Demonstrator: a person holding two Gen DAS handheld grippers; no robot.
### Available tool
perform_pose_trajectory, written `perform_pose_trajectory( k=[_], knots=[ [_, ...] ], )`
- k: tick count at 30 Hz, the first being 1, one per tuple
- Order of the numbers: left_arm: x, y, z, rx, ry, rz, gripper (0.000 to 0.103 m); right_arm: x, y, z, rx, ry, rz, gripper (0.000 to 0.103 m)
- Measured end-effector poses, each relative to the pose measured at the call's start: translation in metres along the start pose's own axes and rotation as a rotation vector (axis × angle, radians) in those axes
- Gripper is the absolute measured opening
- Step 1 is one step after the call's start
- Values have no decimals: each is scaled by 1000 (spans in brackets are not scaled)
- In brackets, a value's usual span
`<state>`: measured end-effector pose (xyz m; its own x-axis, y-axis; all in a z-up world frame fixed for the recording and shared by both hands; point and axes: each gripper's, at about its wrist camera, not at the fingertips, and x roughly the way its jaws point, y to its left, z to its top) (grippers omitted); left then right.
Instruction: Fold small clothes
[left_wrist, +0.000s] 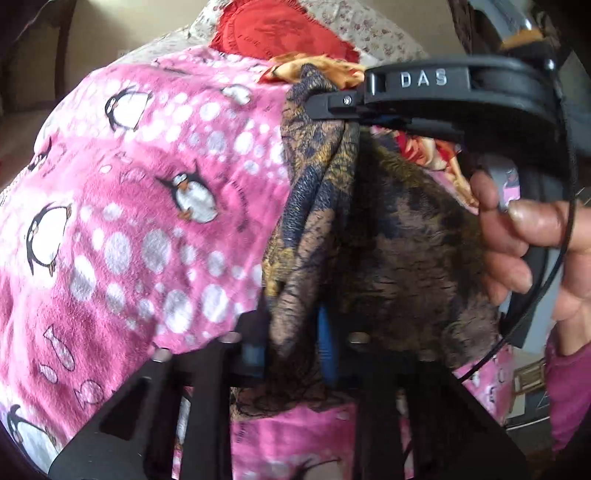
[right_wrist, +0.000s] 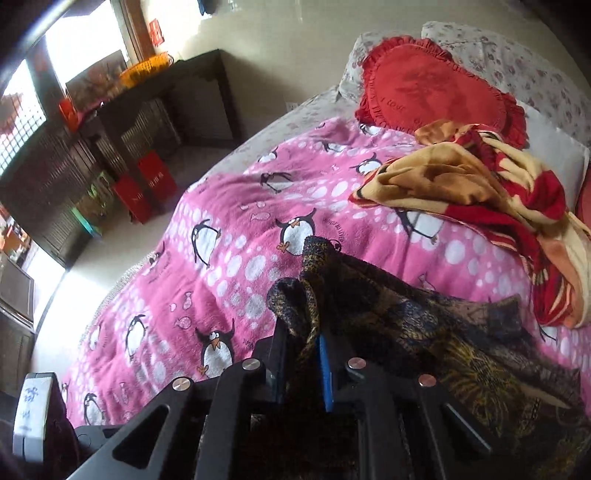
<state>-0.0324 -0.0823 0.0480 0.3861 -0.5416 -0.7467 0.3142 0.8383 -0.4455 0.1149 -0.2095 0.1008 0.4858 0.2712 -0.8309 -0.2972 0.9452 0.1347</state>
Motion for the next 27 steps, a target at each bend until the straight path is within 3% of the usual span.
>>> perform_pose_trajectory(
  k=[5,15,20,27],
  knots=[
    [-14,-28,6,62,-23,-46,9,-29,-18,-4,50,-45,38,13],
    [-22,-135,19,250,-20,-152,9,-119,-81,-30,151,-149,21,13],
    [-4,-199,19,354,3,-195,9,-161,-125,-54,212,-196,-22,13],
    [57,-280,3,456,96,-228,9,-203,-195,-104,314,-222,-91,13]
  ],
)
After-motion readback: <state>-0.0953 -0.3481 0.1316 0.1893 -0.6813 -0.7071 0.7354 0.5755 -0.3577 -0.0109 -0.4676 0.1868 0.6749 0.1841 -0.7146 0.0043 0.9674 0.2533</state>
